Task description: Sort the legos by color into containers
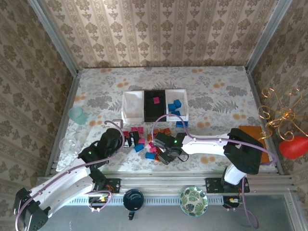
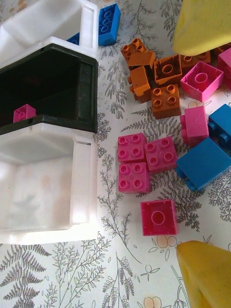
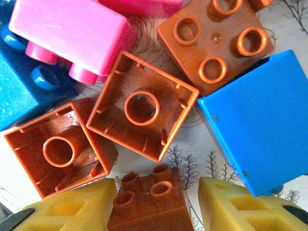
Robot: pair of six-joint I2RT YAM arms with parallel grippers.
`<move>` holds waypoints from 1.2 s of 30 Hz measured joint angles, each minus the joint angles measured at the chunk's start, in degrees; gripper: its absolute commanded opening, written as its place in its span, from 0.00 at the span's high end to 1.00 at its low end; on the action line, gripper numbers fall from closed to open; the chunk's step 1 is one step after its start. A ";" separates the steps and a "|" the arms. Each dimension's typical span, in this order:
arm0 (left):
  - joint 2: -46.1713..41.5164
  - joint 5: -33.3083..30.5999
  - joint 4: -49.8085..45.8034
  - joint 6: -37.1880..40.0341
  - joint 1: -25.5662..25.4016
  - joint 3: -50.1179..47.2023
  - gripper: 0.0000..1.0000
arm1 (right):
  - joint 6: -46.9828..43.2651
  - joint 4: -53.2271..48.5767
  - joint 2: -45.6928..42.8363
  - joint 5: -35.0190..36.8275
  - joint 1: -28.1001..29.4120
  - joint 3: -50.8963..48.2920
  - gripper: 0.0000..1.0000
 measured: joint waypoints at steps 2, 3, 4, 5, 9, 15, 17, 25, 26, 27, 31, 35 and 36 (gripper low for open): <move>-0.02 0.02 0.00 0.00 0.00 -0.02 0.00 | -0.24 0.28 0.00 -0.04 0.00 0.00 0.61; -0.02 0.02 -0.02 0.00 0.00 -0.04 0.00 | -0.37 0.50 -0.02 -0.17 0.00 -0.04 0.63; -0.04 0.02 -0.13 0.00 0.00 -0.04 0.00 | -0.37 0.76 -0.22 -0.24 0.00 -0.24 0.64; -0.11 0.02 -0.20 0.00 0.00 -0.04 0.00 | -0.33 0.96 -0.55 -0.35 0.00 -0.55 0.66; -0.72 -0.02 -0.22 0.00 0.00 -0.04 0.00 | -0.24 0.52 -5.68 -0.68 0.00 -3.10 0.69; -1.92 -0.92 -0.79 0.00 0.00 -0.04 0.00 | 0.35 -0.33 -15.78 -2.56 -2.93 -1.62 0.71; -2.08 -1.33 -1.49 0.00 0.07 -0.04 0.00 | 0.31 0.37 -15.89 -3.72 -5.49 1.38 0.72; -5.97 -5.33 -5.66 -2.60 0.33 -0.02 0.00 | -0.70 8.20 2.58 -7.63 -12.33 25.07 0.72; -7.08 -5.84 -6.08 -3.02 0.33 -0.02 0.00 | -0.68 8.83 5.79 -8.15 -13.07 28.28 0.73; -8.11 -6.23 -6.32 -3.41 0.33 -0.02 0.00 | -0.66 9.33 9.33 -8.66 -13.90 31.71 0.73; -10.86 -6.86 -6.60 -3.85 0.35 -0.02 0.00 | -0.52 9.57 22.08 -9.97 -16.09 43.87 0.72; -10.95 -6.80 -6.75 -3.87 0.59 -0.02 0.00 | -0.46 7.89 31.85 -10.16 -17.07 53.94 0.65; -10.93 -6.80 -6.86 -3.87 0.68 -0.02 0.00 | -0.26 7.61 33.57 -10.16 -17.11 55.78 0.58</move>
